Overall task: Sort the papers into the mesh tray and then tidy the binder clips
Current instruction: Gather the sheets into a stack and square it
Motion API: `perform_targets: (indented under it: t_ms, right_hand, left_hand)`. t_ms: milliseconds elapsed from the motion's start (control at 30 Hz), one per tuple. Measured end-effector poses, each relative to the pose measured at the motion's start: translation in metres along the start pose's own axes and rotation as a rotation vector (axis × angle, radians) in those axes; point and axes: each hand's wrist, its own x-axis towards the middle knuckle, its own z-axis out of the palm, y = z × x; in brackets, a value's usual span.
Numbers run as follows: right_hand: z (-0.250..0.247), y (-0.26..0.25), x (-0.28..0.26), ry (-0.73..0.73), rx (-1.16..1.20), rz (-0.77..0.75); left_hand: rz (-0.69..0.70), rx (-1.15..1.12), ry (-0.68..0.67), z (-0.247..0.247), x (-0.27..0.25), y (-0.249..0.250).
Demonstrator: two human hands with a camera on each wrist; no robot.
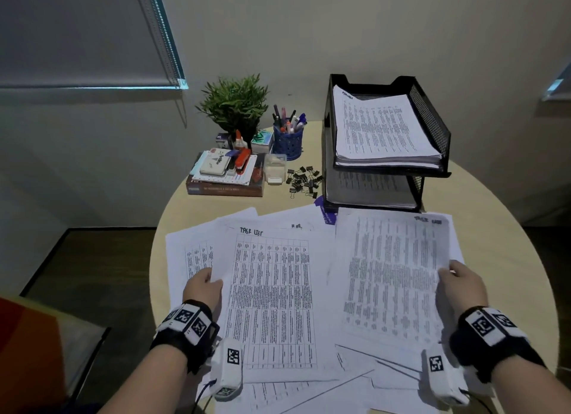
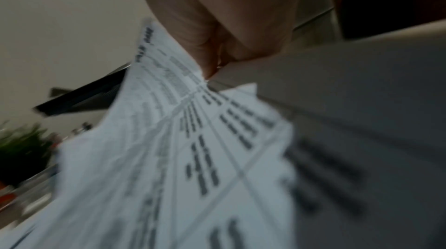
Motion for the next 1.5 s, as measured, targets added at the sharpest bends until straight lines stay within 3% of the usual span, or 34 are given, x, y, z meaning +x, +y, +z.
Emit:
perform_targets:
  t_ms: [133,300,367,567,700,800,900,1033,1100,1167,1233,1400,1500]
  right_hand:
    - [-0.032,-0.006,0.003,-0.085,0.232,0.028]
    - [-0.062,-0.025,0.009,-0.309,0.414,0.047]
    - [-0.057,-0.026,0.013,-0.359,0.363,0.073]
    - [-0.002,-0.026,-0.010,-0.321,0.280,0.175]
    - [0.031,-0.020,-0.018,-0.284,-0.170,0.013]
    - [0.047,-0.018,-0.022,-0.253,-0.399,0.013]
    - [0.058,-0.024,-0.033,-0.202,-0.304,-0.018]
    - [0.074,-0.028,-0.044,-0.286,-0.204,-0.055]
    - [0.078,-0.033,-0.052,-0.310,-0.241,-0.061]
    - [0.077,-0.033,-0.052,-0.238,-0.381,-0.032]
    - [0.072,-0.033,-0.052,-0.213,-0.416,0.013]
    - [0.068,-0.035,-0.054,-0.396,-0.164,0.078]
    - [0.061,-0.037,-0.057,-0.432,-0.098,0.137]
  left_hand:
    - [0.003,-0.011,0.015,-0.009,0.005,-0.003]
    - [-0.010,-0.089,0.044,-0.013,0.013,-0.005]
    - [0.001,-0.150,-0.006,-0.005,0.013,-0.005]
    - [0.034,-0.096,-0.165,0.029,-0.003,0.000]
    - [0.037,-0.104,-0.203,0.042,-0.013,0.002]
    - [0.050,-0.125,-0.235,0.042,-0.023,0.006]
    - [0.114,-0.126,-0.273,0.045,-0.034,0.009]
    - [0.035,-0.255,-0.365,0.057,-0.036,0.006]
    - [-0.028,-0.350,-0.416,0.065,-0.032,-0.004]
    - [-0.005,-0.406,-0.469,0.069,-0.039,0.000]
    - [0.043,-0.365,-0.496,0.072,-0.046,0.004]
    - [0.077,-0.170,-0.567,0.081,-0.065,0.017]
    - [0.130,-0.027,-0.548,0.086,-0.065,0.020]
